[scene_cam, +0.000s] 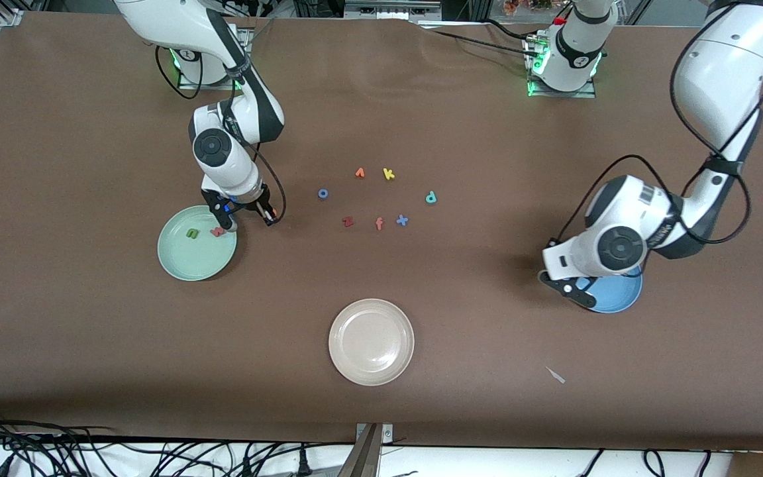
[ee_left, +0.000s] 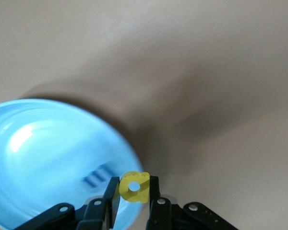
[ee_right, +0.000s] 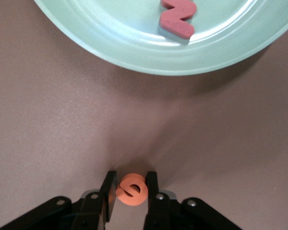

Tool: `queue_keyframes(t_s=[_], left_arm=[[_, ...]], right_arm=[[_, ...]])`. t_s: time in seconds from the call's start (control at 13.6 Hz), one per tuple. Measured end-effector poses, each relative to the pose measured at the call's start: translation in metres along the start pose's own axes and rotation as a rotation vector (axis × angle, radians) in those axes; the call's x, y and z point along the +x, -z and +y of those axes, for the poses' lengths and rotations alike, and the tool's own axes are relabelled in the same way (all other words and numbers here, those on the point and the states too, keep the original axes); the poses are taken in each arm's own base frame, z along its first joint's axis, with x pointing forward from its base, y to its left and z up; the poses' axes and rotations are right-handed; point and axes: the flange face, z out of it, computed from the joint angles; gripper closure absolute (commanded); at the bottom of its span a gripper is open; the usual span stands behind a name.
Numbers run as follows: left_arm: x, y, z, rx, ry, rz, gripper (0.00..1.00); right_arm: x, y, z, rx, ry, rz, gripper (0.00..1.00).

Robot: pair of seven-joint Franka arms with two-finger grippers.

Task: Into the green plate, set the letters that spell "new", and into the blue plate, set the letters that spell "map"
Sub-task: 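Carry the yellow letter to the blue plate while the right gripper reaches orange letter, then release the yellow letter while the right gripper drops orange letter in green plate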

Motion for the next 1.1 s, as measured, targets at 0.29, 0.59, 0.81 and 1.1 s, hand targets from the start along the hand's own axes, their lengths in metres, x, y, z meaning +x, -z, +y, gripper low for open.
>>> queue_keyframes(t_s=[0.29,0.59,0.81,1.1], left_arm=[[-0.021,-0.010,-0.043,0.003,-0.151,-0.012,0.90],[-0.024,-0.014,-0.056,0.021,-0.280,-0.020,0.00],[-0.021,-0.005,-0.060,0.023,-0.273,-0.001,0.00],[-0.008,0.011,-0.038,-0.079,-0.054,0.052,0.00]], right_arm=[[0.000,0.006,-0.003,0.013,0.003,0.001,0.97],[0.032,0.045,-0.004,0.012,0.095,-0.002,0.96],[0.094,0.071,0.015,0.009,0.258,0.016,0.96],[0.147,0.081,0.025,0.071,0.494,0.124,0.93]])
